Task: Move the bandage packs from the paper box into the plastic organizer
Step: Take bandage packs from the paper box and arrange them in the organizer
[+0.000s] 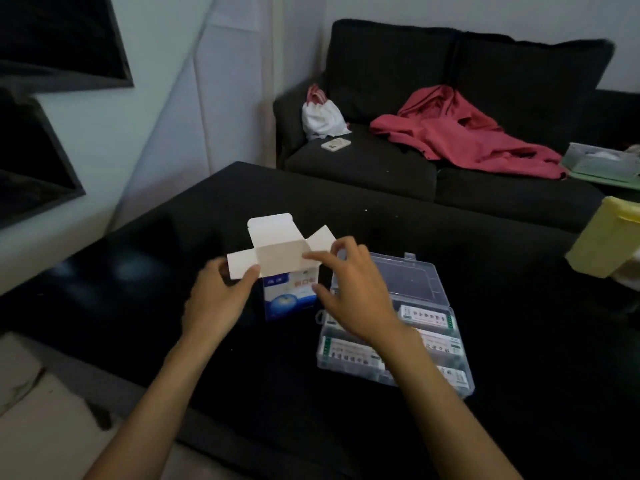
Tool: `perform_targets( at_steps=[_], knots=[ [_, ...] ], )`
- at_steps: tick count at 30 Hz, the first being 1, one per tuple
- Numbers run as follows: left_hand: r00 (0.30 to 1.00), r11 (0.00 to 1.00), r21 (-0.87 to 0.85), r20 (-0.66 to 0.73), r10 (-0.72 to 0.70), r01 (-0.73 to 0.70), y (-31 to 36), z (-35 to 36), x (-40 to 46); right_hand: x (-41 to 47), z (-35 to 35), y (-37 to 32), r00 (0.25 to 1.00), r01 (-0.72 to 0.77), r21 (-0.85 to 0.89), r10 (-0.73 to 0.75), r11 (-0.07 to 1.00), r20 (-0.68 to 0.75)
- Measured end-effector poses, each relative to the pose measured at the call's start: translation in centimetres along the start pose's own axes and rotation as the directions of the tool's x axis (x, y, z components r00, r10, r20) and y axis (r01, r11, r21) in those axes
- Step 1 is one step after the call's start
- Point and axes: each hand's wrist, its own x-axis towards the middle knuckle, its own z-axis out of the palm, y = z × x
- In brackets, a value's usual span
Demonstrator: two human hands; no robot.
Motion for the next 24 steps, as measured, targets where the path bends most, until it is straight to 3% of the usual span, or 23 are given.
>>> perform_targets(
  at_steps=[2,4,9,12,14,15,17,19,24],
  knots=[
    [0.974,0.937,-0.304,0.193,-0.117,0.172,0.0,-0.3,0.1,-0.3,1.5,-0.3,0.997,-0.011,-0.011,0.01,1.0,-0.075],
    [0.967,0.901,-0.394,0.24,-0.091,0.182,0.1,-0.3,0.3,-0.6,2.0,-0.2,0.987,-0.005,0.037,0.011,0.999,-0.162],
    [0.985,0.909,-0.396,0.055,0.163,-0.128,0.3,0.8,0.1,-1.6,2.1,0.5,0.934,0.139,-0.065,-0.153,0.988,-0.324],
    [0.926,0.848,-0.371,-0.152,0.347,-0.379,1.0,0.8,-0.3,-1.7,1.3,0.6,0.85,0.179,-0.111,-0.211,0.977,-0.484],
    [0.908,0.819,-0.391,-0.189,0.374,-0.419,1.5,0.8,-0.5,-1.8,0.9,0.9,0.812,0.185,-0.162,-0.243,0.969,-0.531],
    [0.93,0.83,-0.419,-0.149,0.337,-0.368,1.5,0.8,-0.5,-2.0,0.9,1.1,0.814,0.182,-0.191,-0.256,0.965,-0.522],
    [0.973,0.837,-0.529,0.084,0.216,-0.141,1.5,0.8,-0.3,-2.5,1.1,1.7,0.838,0.179,-0.218,-0.265,0.959,-0.477],
    [0.93,0.8,-0.597,0.321,0.179,0.052,1.4,0.7,-0.2,-2.6,1.4,2.2,0.855,0.173,-0.193,-0.245,0.966,-0.456],
    [0.851,0.814,-0.576,0.465,0.244,0.081,1.8,0.2,0.3,-2.2,1.2,2.5,0.857,0.158,0.004,-0.135,0.987,-0.497]
  ],
)
